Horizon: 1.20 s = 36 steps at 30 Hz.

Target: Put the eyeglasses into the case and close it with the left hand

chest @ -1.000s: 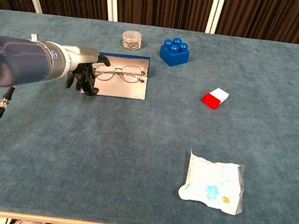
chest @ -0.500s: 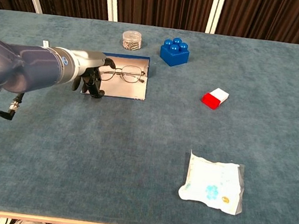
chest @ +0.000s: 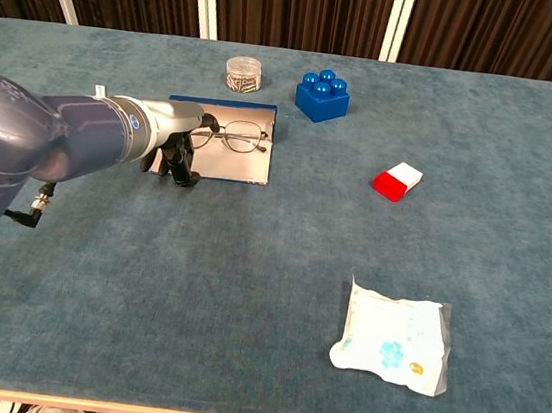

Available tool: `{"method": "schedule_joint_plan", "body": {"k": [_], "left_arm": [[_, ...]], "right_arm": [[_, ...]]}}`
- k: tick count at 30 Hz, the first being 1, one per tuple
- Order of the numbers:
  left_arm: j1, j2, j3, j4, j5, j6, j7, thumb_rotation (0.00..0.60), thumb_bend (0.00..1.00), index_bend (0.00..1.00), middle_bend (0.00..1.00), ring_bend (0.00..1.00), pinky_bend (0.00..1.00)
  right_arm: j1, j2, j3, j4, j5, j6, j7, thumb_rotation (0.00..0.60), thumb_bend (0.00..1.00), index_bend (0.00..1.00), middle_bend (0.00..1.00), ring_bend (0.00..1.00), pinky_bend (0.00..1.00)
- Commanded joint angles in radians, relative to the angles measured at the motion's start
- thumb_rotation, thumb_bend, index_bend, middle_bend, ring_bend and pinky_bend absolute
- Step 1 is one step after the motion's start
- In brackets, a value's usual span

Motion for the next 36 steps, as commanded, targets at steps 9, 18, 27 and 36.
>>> {"method": "schedule_joint_plan", "body": {"k": [9, 18, 27, 36], "left_arm": [[-0.01, -0.012, 0.0, 0.029, -0.006, 0.008, 0.009, 0.6, 0.46, 0.0, 0.6, 0.63, 0.68], [-0.027, -0.045, -0.003, 0.102, 0.001, -0.004, 0.012, 0.6, 0.46, 0.0, 0.61, 0.63, 0.68], [-0.056, -0.091, -0.022, 0.18, 0.015, -0.009, 0.024, 0.6, 0.46, 0.0, 0.61, 0.63, 0.68], [-0.074, -0.119, -0.043, 0.218, 0.011, -0.001, 0.054, 0.6, 0.46, 0.0, 0.61, 0.63, 0.68]], "right_arm": [[0.0, 0.0, 0.001, -0.002, 0.007, -0.003, -0.005, 0.6, 0.04, 0.04, 0.0, 0.08, 0.22], [0.0, -0.002, -0.002, -0.003, 0.002, 0.001, -0.02, 0.6, 0.04, 0.04, 0.0, 0.08, 0.22], [0.001, 0.002, 0.0, -0.009, 0.012, -0.006, -0.017, 0.6, 0.04, 0.05, 0.0, 0.08, 0.22], [0.0, 0.005, 0.0, -0.014, 0.018, -0.01, -0.016, 0.6, 0.04, 0.05, 0.0, 0.08, 0.22]]}}
